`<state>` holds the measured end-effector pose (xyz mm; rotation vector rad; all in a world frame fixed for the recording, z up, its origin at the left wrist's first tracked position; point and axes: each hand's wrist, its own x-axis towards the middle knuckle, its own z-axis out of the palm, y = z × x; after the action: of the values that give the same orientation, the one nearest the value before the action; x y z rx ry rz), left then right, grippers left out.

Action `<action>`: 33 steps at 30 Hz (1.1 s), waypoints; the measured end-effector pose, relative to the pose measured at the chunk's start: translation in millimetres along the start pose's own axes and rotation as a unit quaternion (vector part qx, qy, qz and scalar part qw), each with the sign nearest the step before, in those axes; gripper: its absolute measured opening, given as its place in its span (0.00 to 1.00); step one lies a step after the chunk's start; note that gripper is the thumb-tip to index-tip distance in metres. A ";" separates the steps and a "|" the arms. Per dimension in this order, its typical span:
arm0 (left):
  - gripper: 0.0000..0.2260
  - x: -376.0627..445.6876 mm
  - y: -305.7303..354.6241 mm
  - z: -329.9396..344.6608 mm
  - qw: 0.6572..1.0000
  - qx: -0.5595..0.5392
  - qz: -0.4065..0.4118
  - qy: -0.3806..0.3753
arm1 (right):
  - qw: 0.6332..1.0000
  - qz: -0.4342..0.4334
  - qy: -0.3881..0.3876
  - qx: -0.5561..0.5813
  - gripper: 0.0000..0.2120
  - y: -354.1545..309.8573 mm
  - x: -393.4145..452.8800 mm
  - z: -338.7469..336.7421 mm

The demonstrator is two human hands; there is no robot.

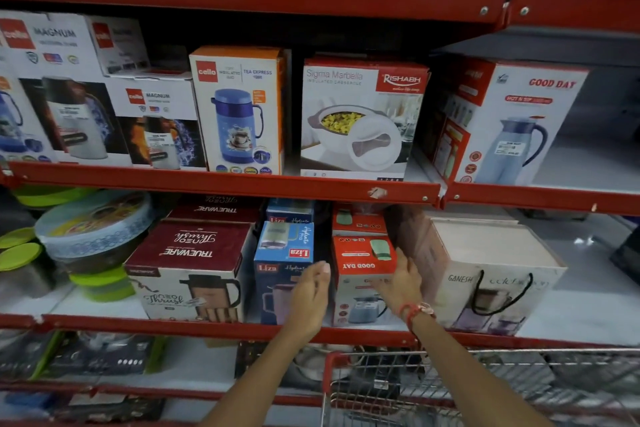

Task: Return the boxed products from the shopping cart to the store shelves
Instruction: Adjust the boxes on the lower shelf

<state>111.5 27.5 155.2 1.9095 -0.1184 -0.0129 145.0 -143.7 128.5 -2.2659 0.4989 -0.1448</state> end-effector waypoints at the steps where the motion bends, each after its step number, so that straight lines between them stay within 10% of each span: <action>1: 0.24 1.9 11.0 6.8 0.997 -0.018 -0.062 -0.039 | 0.998 0.022 -0.052 0.020 0.50 5.1 0.4 -3.1; 8: 0.43 34.7 -11.3 31.2 0.972 -0.031 -0.189 -0.135 | 0.987 -0.046 -0.149 0.023 0.40 15.0 -7.9 -20.6; 19: 0.41 23.1 -2.8 29.9 0.977 0.038 -0.162 -0.136 | 0.982 -0.071 -0.154 -0.089 0.28 12.8 -14.0 -27.1; 26: 0.17 41.7 66.5 2.5 0.987 -0.134 0.005 0.083 | 0.986 -0.155 0.059 -0.001 0.22 -56.8 12.2 -84.1; 33: 0.33 121.3 126.0 -48.5 0.974 -0.093 0.122 0.169 | 0.975 -0.198 0.042 0.096 0.50 -118.5 70.9 -122.1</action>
<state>225.8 20.6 295.9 1.6732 -0.1151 0.4499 214.7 -184.0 294.3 -2.1484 0.0652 -0.4709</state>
